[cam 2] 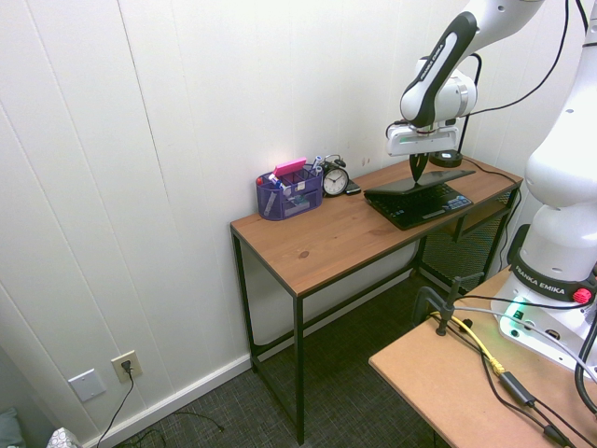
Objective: Close the laptop lid
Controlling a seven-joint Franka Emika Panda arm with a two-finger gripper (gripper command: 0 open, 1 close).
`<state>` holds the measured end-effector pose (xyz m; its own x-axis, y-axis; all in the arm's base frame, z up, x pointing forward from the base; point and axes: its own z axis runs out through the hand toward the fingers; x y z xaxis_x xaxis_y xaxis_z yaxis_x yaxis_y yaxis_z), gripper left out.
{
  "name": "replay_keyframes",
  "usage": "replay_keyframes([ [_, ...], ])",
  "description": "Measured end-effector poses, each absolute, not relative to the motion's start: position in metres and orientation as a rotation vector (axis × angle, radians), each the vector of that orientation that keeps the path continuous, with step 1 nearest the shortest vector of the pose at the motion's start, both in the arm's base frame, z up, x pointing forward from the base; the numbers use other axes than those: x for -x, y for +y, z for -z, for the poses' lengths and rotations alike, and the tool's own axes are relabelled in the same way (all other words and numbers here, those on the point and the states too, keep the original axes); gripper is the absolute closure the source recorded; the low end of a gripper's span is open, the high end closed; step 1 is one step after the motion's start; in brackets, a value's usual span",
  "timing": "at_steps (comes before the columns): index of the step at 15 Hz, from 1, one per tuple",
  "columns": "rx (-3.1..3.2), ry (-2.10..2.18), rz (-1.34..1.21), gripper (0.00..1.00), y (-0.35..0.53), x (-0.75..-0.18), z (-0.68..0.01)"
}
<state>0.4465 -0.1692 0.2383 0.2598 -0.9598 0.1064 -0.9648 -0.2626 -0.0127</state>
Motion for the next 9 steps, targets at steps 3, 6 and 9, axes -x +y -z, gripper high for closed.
replay_keyframes([
  [3, -2.435, -1.893, -0.096, 1.0, -0.166, -0.438, -0.224],
  [6, -2.427, -1.906, -0.069, 1.0, -0.165, -0.434, -0.216],
  [9, -2.424, -1.92, -0.054, 1.0, -0.163, -0.432, -0.214],
])
